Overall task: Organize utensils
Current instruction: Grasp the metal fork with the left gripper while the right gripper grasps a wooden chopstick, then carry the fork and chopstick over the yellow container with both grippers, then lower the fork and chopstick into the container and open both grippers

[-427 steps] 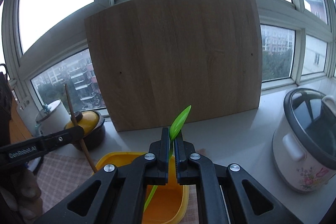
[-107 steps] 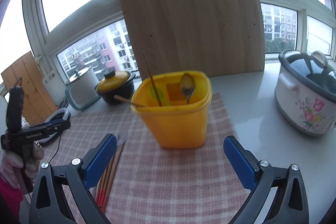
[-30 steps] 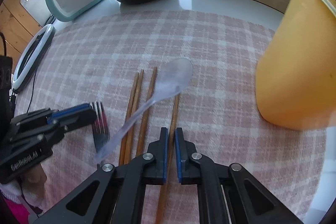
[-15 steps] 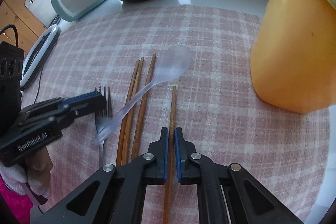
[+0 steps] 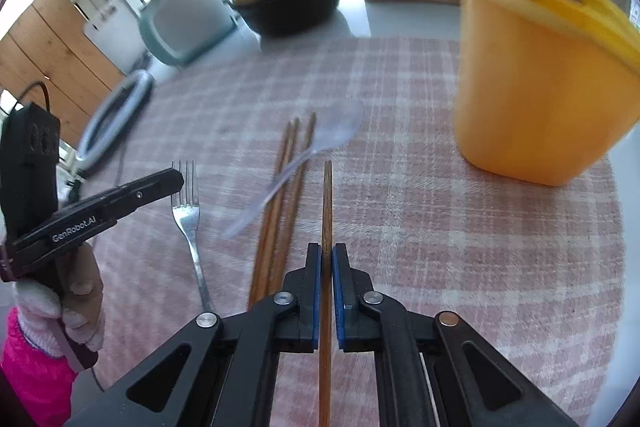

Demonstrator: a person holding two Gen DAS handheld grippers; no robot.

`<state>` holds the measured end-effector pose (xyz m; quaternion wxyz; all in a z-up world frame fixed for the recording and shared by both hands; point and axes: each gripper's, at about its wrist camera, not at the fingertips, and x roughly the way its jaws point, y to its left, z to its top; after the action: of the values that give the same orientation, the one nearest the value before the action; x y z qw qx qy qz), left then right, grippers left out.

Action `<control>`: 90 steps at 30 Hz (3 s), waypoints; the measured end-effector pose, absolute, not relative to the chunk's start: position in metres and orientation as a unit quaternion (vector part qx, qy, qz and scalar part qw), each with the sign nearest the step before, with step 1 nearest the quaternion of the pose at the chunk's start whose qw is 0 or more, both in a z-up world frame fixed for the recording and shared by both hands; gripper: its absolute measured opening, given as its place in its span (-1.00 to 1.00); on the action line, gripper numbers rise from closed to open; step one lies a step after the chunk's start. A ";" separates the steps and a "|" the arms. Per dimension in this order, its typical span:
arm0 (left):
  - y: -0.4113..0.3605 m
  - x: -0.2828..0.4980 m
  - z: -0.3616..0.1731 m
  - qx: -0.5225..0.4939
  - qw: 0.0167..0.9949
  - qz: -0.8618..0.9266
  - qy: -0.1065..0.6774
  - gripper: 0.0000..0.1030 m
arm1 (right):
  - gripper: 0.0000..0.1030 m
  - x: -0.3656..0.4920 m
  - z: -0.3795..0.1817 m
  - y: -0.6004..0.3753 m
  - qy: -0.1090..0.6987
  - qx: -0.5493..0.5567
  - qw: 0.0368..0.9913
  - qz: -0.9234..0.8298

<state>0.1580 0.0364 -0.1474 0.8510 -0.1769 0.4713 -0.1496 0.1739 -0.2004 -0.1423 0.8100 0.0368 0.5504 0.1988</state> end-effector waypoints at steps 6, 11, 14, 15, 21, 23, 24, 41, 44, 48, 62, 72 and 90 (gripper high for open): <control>0.040 0.135 -0.108 -0.175 0.873 -0.145 0.431 -1.00 | -0.95 0.158 -0.111 -0.213 0.510 0.055 0.832 0.211; 0.040 0.118 -0.080 -0.174 0.885 -0.148 0.406 -0.99 | -0.95 0.150 -0.083 -0.226 0.475 0.067 0.851 0.214; 0.039 0.112 -0.066 -0.175 0.890 -0.150 0.392 -0.99 | -0.95 0.143 -0.065 -0.235 0.453 0.067 0.863 0.212; 0.037 0.110 -0.062 -0.174 0.892 -0.150 0.388 -0.99 | -0.95 0.141 -0.061 -0.239 0.446 0.067 0.867 0.211; 0.034 0.105 -0.042 -0.176 0.900 -0.150 0.369 -0.99 | -0.95 0.135 -0.038 -0.257 0.415 0.080 0.884 0.203; 0.031 0.106 -0.037 -0.178 0.902 -0.151 0.364 -0.99 | -0.95 0.132 -0.030 -0.268 0.405 0.089 0.888 0.199; 0.029 0.107 -0.035 -0.178 0.903 -0.151 0.362 -0.99 | -0.95 0.131 -0.026 -0.273 0.399 0.093 0.891 0.196; -0.020 0.151 0.001 -0.164 0.914 -0.177 0.325 -0.99 | -0.94 0.134 0.017 -0.345 0.345 0.125 0.916 0.159; -0.027 0.159 0.010 -0.162 0.918 -0.178 0.316 -0.99 | -0.95 0.137 0.025 -0.353 0.337 0.123 0.921 0.155; -0.037 0.173 0.022 -0.156 0.923 -0.178 0.303 -0.99 | -0.94 0.141 0.037 -0.362 0.320 0.121 0.928 0.149; -0.078 0.221 0.061 -0.106 0.942 -0.173 0.267 -0.99 | -0.95 0.164 0.080 -0.376 0.263 0.100 0.950 0.132; -0.106 0.253 0.056 -0.100 0.939 -0.177 0.277 -0.99 | -0.95 0.192 0.082 -0.372 0.254 0.085 0.956 0.119; -0.144 0.286 0.007 -0.091 0.925 -0.179 0.324 -0.99 | -0.95 0.242 0.021 -0.378 0.316 0.119 0.935 0.106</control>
<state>0.2857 -0.1440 0.0065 0.9245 -0.0911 0.3241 -0.1787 0.2424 -0.3777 0.0206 0.9355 0.1191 0.3155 0.1056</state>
